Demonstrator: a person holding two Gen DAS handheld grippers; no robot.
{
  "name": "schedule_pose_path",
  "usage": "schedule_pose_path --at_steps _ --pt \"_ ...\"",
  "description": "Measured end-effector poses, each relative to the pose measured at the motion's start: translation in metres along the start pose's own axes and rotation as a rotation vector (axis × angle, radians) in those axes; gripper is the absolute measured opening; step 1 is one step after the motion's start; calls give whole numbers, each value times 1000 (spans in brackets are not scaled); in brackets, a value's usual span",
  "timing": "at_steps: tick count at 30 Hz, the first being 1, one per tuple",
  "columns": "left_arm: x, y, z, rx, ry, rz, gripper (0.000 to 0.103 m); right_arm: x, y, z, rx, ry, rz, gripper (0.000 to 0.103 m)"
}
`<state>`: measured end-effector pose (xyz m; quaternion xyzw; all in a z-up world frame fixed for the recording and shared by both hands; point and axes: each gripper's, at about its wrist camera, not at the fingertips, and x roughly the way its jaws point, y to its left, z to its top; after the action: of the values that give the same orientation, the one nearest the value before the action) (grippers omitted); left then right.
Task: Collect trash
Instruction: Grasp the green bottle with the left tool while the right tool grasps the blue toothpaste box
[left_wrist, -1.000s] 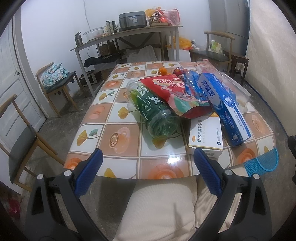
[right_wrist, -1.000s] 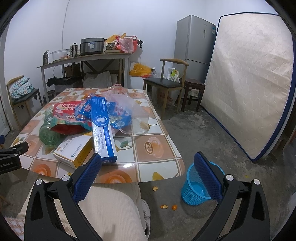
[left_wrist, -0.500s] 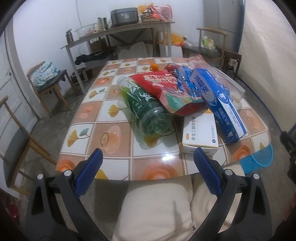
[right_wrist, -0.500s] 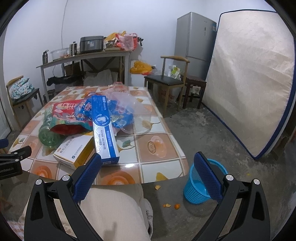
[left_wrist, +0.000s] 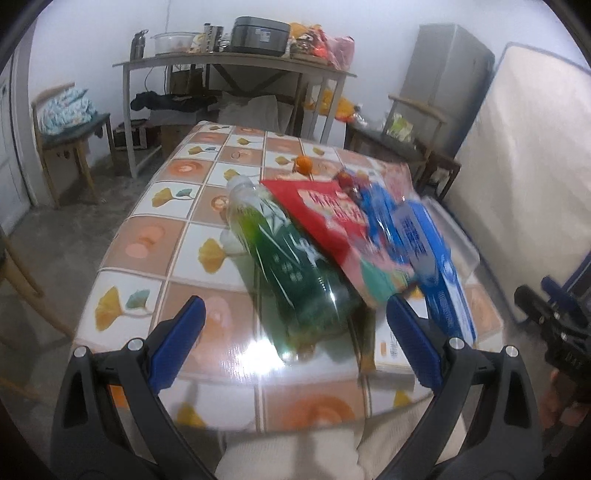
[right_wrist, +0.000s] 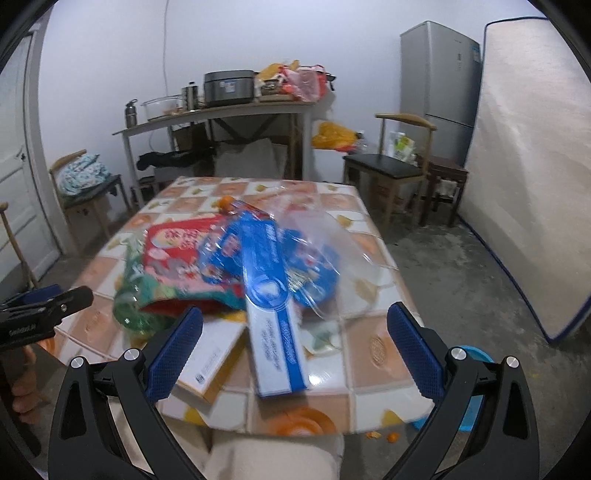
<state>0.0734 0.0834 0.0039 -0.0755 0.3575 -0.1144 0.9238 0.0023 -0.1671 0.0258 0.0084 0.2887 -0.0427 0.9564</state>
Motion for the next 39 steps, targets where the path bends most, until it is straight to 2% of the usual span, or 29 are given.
schedule_pose_path --at_steps 4,7,14,15,17,19,21,24,26,30,39 --pt "18 16 19 -35 6 2 95 11 10 11 -7 0 53 97" --pt "41 33 37 -114 26 -13 95 19 10 19 13 3 84 97" --pt "93 54 61 -207 151 -53 94 47 -3 26 47 78 55 97" --pt "100 57 62 -224 172 -63 91 50 -7 26 55 90 59 97" --pt "114 63 62 -271 231 -100 74 56 -11 26 72 113 74 97" --pt "125 66 59 -312 275 -134 68 67 -16 27 95 159 117 97" --pt "133 70 57 -362 308 -187 67 78 -19 27 116 194 165 97" --pt "145 70 56 -403 350 -241 64 92 -21 28 135 233 224 93" --pt "149 70 55 -425 372 -263 63 101 -19 28 142 259 246 83" --pt "160 73 53 -491 419 -317 59 112 -17 25 164 305 299 74" --pt "175 66 46 -538 483 -347 61 130 -17 12 182 385 304 58"
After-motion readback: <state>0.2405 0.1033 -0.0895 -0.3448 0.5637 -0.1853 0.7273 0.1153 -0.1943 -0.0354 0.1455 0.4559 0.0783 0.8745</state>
